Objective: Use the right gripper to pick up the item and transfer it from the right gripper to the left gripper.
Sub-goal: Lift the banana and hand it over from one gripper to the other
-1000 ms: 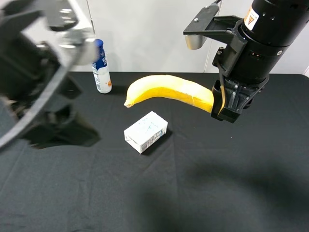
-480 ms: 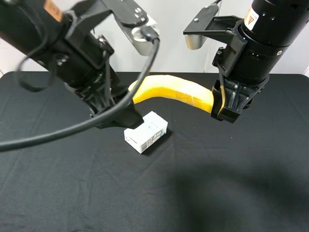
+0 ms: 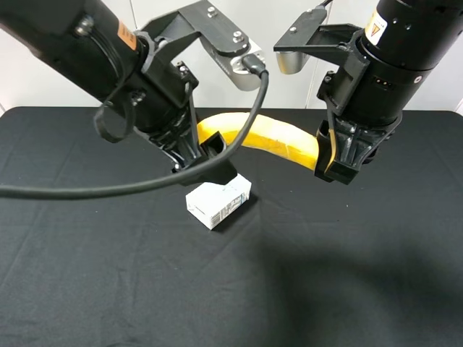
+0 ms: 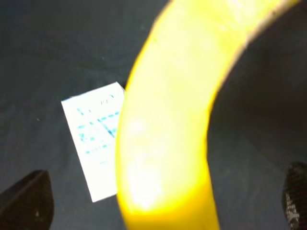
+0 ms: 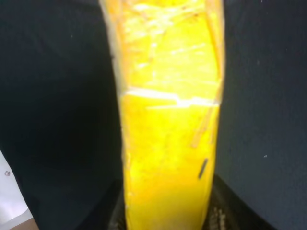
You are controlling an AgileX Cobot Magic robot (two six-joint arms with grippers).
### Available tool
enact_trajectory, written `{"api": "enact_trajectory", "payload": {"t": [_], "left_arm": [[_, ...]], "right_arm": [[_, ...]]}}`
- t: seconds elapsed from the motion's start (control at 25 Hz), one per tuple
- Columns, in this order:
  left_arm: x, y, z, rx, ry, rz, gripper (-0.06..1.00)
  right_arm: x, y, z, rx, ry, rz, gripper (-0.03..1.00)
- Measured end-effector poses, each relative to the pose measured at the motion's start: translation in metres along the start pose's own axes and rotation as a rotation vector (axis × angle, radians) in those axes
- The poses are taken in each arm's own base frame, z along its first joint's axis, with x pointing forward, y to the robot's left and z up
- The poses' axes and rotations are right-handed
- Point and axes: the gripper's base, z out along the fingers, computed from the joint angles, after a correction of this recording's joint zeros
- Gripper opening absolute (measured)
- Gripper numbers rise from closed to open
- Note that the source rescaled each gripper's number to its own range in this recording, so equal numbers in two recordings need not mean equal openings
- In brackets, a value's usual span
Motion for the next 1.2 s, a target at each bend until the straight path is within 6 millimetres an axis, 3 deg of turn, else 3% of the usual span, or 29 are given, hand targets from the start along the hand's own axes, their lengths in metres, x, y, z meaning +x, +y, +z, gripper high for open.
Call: {"api": "enact_trajectory", "payload": {"t": [0.32, 0.48, 0.6, 0.68, 0.72, 1.16, 1.2], "left_arm": [[-0.0032, -0.0017, 0.0056, 0.031, -0.028, 0.026, 0.85], [-0.0034, -0.0020, 0.0056, 0.033, -0.030, 0.028, 0.72], [-0.0034, -0.0020, 0.0056, 0.033, -0.030, 0.028, 0.50], [-0.0033, -0.0019, 0.0056, 0.032, -0.029, 0.029, 0.15], [-0.0041, -0.0010, 0.0056, 0.026, -0.038, 0.023, 0.02], [-0.0064, 0.0006, 0.0055, 0.011, -0.062, 0.043, 0.02], [-0.0068, 0.0009, 0.0055, 0.007, -0.067, 0.051, 0.00]], "right_arm": [[0.0000, 0.0000, 0.0000, 0.000, 0.000, 0.002, 0.04], [-0.0001, 0.0000, 0.0000, 0.000, -0.001, 0.003, 0.04], [-0.0001, 0.0000, 0.0000, 0.000, -0.001, 0.003, 0.04], [0.0002, 0.0001, 0.0000, -0.001, 0.002, 0.001, 0.04], [0.0009, 0.0015, 0.0000, -0.016, 0.010, 0.006, 0.04], [0.0007, 0.0020, 0.0000, -0.013, 0.011, 0.010, 0.05], [0.0006, 0.0021, 0.0000, -0.015, 0.010, 0.010, 0.16]]}}
